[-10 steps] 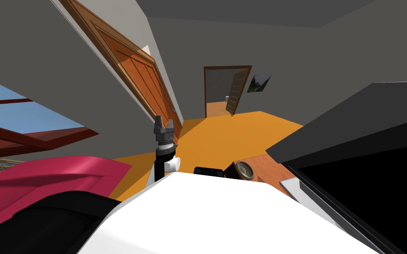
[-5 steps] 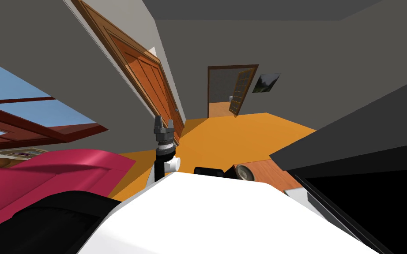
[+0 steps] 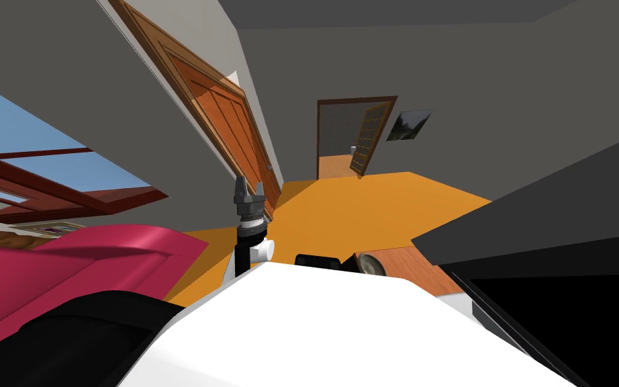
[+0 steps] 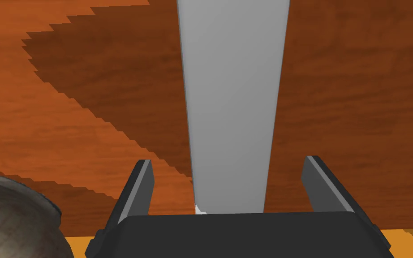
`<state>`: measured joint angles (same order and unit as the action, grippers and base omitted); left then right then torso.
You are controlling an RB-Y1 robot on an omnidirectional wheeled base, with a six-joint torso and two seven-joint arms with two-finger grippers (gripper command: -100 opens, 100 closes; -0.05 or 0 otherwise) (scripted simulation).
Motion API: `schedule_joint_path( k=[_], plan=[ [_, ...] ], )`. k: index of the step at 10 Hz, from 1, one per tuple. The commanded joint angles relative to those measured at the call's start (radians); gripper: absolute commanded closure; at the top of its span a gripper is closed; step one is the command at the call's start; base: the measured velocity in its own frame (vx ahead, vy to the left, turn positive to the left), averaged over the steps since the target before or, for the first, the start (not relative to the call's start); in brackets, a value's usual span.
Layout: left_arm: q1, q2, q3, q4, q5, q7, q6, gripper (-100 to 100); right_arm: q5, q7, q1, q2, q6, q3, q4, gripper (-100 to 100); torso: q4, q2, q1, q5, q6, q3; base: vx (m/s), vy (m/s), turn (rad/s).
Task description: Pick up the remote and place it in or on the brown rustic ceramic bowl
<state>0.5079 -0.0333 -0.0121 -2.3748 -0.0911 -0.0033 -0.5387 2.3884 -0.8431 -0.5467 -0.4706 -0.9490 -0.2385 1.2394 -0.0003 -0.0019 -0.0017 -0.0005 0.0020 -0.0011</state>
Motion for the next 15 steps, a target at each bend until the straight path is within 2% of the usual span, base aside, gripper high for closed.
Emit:
schedule_joint_path(
  k=[1, 3, 4, 5, 9, 10, 11, 13, 14, 15],
  plan=[
    [0.0, 0.0, 0.0, 0.0, 0.0, 0.0, 0.0, 0, 0.007, 0.0, 0.007, 0.014, 0.032, 0.013, -0.026, -100, 0.0, 0.0, 0.0, 0.0, 0.0, 0.0, -0.007, -0.022, 0.045],
    [0.0, 0.0, 0.0, 0.0, 0.0, 0.0, 0.0, 0, 0.016, 0.001, 0.013, 0.031, 0.068, 0.03, -0.055, -100, 0.0, 0.001, 0.001, 0.0, 0.0, 0.001, -0.009, -0.008, 0.028],
    [0.0, 0.0, 0.0, 0.0, 0.0, 0.0, 0.0, 0, 0.015, 0.001, 0.013, 0.027, 0.056, 0.026, -0.048, -100, 0.0, 0.001, 0.001, 0.0, 0.0, 0.001, 0.0, 0.0, 0.0],
    [0.0, 0.0, 0.0, 0.0, 0.0, 0.0, 0.0, 0, 0.015, 0.001, 0.013, 0.028, 0.06, 0.027, -0.049, 100, 0.0, 0.001, 0.002, 0.0, 0.0, 0.0, 0.0, 0.0, 0.0],
    [0.0, 0.0, 0.0, 0.0, 0.0, 0.0, 0.0, 0, 0.016, 0.001, 0.012, 0.028, 0.06, 0.027, -0.049, 100, 0.0, 0.0, 0.002, 0.0, 0.0, 0.0, 0.0, 0.0, 0.0],
    [0.0, 0.0, 0.0, 0.0, 0.0, 0.0, 0.0, 0, 0.015, 0.001, 0.012, 0.028, 0.06, 0.027, -0.049, 0, 0.0, 0.0, 0.002, 0.0, 0.0, 0.0, 0.0, 0.0, 0.0],
    [0.0, 0.0, 0.0, 0.0, 0.0, 0.0, 0.0, 0, 0.007, 0.0, 0.007, 0.014, 0.032, 0.013, -0.026, 100, 0.0, 0.0, 0.002, 0.0, 0.0, 0.0, 0.009, 0.008, -0.037],
    [0.0, 0.0, 0.0, 0.0, 0.0, 0.0, 0.0, 0, -0.001, 0.0, 0.002, -0.004, -0.005, -0.004, 0.003, 100, 0.0, 0.0, 0.003, 0.001, 0.0, 0.0, 0.011, 0.015, -0.048],
    [0.0, 0.0, 0.0, 0.0, 0.0, 0.0, 0.0, 0, 0.0, -0.002, 0.002, 0.001, 0.01, 0.001, -0.005, 100, 0.0, 0.0, 0.003, 0.001, 0.0, 0.0, 0.003, 0.006, -0.012],
    [0.0, 0.0, 0.0, 0.0, 0.0, 0.0, 0.0, 0, -0.001, -0.002, 0.001, -0.001, 0.005, -0.001, -0.003, 0, 0.0, 0.0, 0.003, 0.001, 0.0, 0.0, 0.0, 0.0, 0.0]
  ],
)
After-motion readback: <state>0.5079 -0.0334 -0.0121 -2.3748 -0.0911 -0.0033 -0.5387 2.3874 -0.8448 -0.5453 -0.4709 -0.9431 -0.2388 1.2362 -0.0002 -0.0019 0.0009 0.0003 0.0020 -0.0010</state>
